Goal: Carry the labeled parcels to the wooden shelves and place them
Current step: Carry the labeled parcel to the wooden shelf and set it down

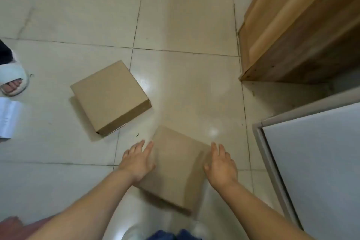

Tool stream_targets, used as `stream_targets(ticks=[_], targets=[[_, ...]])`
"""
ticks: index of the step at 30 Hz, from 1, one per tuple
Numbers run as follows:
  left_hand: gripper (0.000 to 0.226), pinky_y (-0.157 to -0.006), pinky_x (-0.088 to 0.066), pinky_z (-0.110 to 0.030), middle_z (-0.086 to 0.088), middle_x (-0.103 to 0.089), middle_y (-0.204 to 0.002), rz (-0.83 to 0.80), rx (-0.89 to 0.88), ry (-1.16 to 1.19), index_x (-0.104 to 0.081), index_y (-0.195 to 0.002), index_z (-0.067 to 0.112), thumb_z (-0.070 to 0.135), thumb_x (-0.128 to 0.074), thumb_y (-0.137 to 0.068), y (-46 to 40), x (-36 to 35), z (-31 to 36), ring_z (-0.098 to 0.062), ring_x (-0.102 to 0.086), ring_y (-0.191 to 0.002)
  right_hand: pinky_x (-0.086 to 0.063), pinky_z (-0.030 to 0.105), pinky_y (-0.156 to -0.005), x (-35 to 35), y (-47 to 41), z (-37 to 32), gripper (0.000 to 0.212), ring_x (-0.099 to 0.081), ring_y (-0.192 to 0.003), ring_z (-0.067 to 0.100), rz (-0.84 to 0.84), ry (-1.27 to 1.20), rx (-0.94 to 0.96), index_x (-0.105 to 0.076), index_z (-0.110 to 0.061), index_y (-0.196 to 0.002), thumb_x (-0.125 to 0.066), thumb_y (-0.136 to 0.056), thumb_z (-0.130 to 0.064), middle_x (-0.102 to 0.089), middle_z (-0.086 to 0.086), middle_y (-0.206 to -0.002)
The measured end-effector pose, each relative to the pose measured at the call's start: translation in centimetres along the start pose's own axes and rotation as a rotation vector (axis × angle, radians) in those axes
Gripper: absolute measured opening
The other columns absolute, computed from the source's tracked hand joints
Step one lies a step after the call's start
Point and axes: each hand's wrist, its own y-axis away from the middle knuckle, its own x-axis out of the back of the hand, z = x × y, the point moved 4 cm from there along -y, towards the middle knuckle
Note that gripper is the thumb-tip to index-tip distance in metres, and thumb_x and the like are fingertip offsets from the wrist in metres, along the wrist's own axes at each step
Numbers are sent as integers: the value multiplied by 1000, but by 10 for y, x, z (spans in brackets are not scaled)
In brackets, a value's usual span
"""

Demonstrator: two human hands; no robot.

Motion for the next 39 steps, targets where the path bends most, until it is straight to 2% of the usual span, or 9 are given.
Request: stream_targets(ticks=[6,8,11,14,19,23,29,36,39], targets=[[91,-113,-19,-33,-10,-11,-157,-103,87,362,5,-148,16,27,-57,-83,-31,-23,-7,-26,-17,-143,-40,39,-100,-50,-27,11,83,-43,-126,37,-156,-581,-280,-1,-1,-147,-55,-86,-18,-29,22,-146],[90,-107,-26,-27,-10,-21,-155,-113,97,496,3,-147,15,18,-60,-82,-35,-23,-5,-25,-26,-139,-49,37,-82,-57,-29,13,74,-56,-104,32,-182,-803,-382,-11,3,-142,-56,-85,-12,-51,19,-121],[87,-93,-30,-19,-9,-35,-147,-137,131,621,-4,-148,17,11,-60,-82,-36,-23,-2,-25,-39,-130,-47,33,-63,-64,-24,8,49,-49,-70,14,-347,-1077,-493,-27,-7,-130,-52,-89,-11,-50,3,-83],[97,-108,-32,-32,-8,-34,-148,-144,176,651,-2,-148,23,24,-62,-72,-28,-21,-2,-29,-37,-131,-47,31,-64,-63,-18,-1,45,-53,-76,12,-400,-1136,-461,-31,-13,-125,-54,-87,-12,-53,-2,-90],[87,-111,-26,-40,-9,-28,-148,-54,224,573,-4,-148,26,21,-59,-80,4,19,-1,-33,-25,-135,-41,28,-57,-30,6,-16,34,-53,-74,11,-337,-1233,-438,-35,-18,-111,-55,-86,-6,-56,-2,-92],[86,-109,-24,-41,-12,-25,-148,-4,243,571,-3,-148,27,21,-58,-82,43,79,7,-35,-22,-135,-43,30,-58,36,33,-30,31,-56,-89,21,-223,-1254,-418,-44,-15,-105,-62,-80,-13,-52,11,-118],[90,-111,-23,-40,-21,-24,-147,134,257,657,-6,-148,25,25,-64,-80,135,195,37,-39,-24,-135,-45,27,-66,179,98,-43,36,-57,-92,24,-91,-1184,-270,-55,-12,-113,-61,-78,-7,-46,15,-126],[82,-112,-20,-42,-18,-20,-152,322,191,747,-6,-148,23,31,-58,-86,263,353,81,-39,-21,-138,-44,30,-83,365,210,-66,67,-47,-103,19,32,-1175,-62,-30,-24,-140,-61,-83,-8,-35,6,-127],[74,-110,-23,-43,-18,-26,-149,405,141,799,-11,-148,26,33,-54,-88,317,419,100,-39,-26,-135,-45,21,-67,439,259,-75,65,-51,-89,7,52,-1252,51,-25,-18,-141,-56,-86,0,-44,4,-125]])
